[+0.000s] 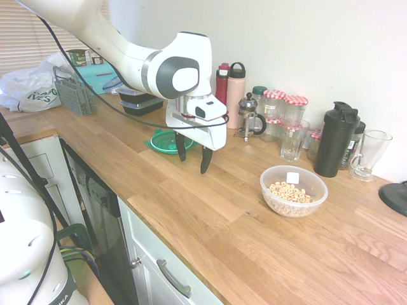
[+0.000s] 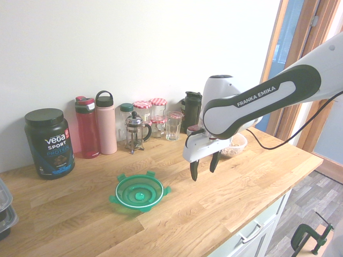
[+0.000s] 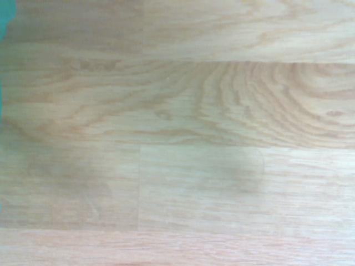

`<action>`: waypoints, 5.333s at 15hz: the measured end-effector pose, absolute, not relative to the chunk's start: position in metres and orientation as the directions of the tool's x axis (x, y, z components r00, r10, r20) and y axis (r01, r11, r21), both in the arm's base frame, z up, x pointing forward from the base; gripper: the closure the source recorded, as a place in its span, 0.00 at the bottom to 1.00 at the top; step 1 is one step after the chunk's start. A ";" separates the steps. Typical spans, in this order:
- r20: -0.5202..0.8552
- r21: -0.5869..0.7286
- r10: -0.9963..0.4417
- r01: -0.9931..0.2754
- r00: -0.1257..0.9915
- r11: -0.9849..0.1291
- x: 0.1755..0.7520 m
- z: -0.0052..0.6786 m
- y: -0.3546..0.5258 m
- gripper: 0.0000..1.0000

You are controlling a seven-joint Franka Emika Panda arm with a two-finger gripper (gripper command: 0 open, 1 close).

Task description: Cover the lid of food container

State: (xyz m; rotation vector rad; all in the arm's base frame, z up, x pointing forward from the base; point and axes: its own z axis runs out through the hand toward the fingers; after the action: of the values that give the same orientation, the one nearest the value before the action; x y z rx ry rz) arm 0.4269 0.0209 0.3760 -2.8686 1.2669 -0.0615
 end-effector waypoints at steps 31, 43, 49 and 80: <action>-0.502 -0.540 -0.378 -0.623 0.778 -0.566 0.529 0.300 0.072 1.00; -0.504 -0.529 -0.390 -0.633 0.770 -0.565 0.526 0.291 0.082 1.00; -0.507 -0.527 -0.391 -0.636 0.768 -0.564 0.523 0.286 0.082 1.00; 0.513 0.618 -0.585 -0.744 0.628 -0.256 0.549 0.522 -0.163 1.00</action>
State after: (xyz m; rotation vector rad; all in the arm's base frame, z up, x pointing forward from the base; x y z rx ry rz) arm 0.5494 -0.1633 0.5220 -3.5549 1.9059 -0.4055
